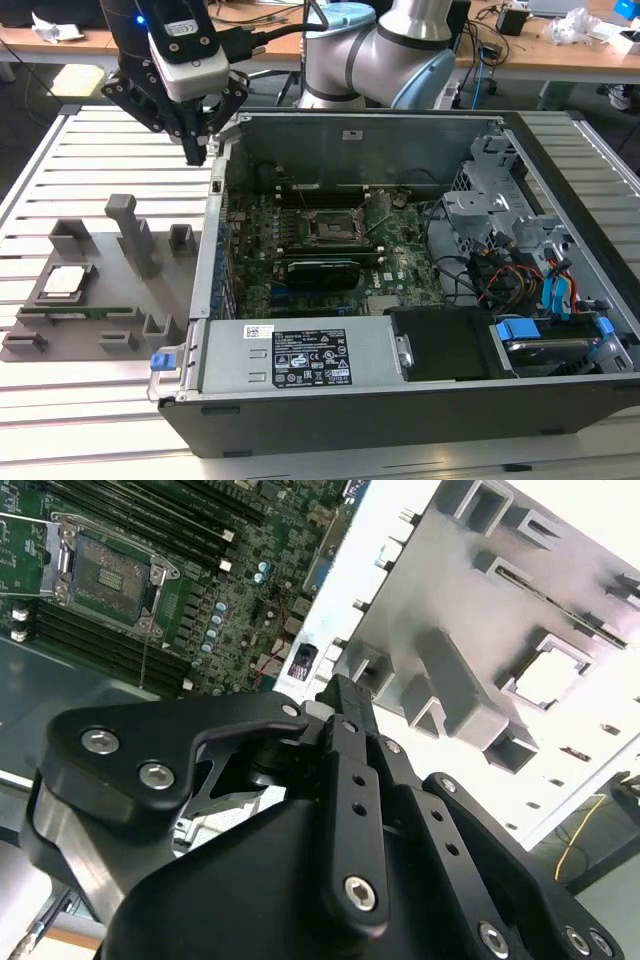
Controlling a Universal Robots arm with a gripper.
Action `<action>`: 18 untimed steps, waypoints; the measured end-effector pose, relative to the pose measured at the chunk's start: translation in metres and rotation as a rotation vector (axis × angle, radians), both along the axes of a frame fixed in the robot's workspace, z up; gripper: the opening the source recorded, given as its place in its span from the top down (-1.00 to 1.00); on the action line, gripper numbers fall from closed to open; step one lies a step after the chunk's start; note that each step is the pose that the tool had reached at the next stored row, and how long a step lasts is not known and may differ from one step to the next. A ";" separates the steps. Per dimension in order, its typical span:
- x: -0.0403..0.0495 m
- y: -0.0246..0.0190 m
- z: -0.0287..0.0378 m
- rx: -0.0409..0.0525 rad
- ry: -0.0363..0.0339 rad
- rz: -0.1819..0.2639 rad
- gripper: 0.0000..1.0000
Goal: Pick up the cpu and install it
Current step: 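Reach for the cpu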
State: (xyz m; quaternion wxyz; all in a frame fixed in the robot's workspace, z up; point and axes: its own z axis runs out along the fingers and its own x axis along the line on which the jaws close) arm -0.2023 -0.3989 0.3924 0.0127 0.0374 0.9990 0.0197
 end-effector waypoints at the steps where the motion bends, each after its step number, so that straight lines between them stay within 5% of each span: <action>1: -0.0017 0.0000 0.0000 0.0000 0.0000 0.000 0.79; 18: -0.0299 0.0000 -0.0004 0.0000 0.0000 0.000 0.79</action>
